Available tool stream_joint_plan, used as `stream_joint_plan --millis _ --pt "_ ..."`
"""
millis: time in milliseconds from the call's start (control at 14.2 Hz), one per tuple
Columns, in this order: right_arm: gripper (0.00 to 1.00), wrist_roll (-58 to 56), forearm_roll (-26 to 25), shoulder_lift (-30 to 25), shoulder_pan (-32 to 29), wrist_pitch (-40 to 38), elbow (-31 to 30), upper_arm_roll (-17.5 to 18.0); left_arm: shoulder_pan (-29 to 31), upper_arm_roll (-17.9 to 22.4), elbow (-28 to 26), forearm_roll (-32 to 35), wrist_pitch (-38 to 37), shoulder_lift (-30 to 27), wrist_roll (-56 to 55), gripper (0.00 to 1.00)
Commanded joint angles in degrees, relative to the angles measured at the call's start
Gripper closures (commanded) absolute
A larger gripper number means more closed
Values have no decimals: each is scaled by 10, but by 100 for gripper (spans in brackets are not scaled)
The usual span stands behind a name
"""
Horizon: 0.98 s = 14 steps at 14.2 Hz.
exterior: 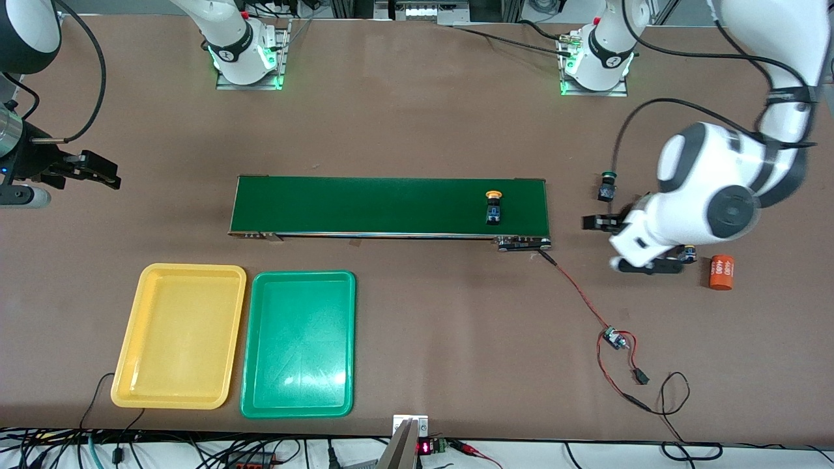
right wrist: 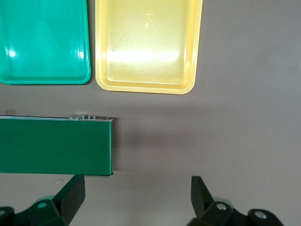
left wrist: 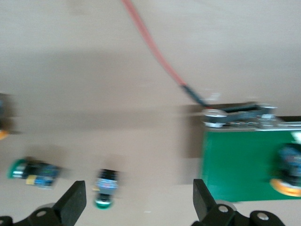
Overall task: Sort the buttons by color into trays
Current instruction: 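Return the left gripper and grasp a second orange-capped button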
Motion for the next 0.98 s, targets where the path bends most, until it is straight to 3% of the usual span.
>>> stream_joint_plan --millis 0,492,913 --pt "0 -3 -3 -1 1 -6 6 1 32 -8 -6 103 0 8 31 0" --pt "0 -3 -1 0 1 -6 6 1 137 -8 -6 166 102 97 123 0" --pt "0 -4 0 0 1 -7 6 1 176 -1 -8 222 170 147 131 0"
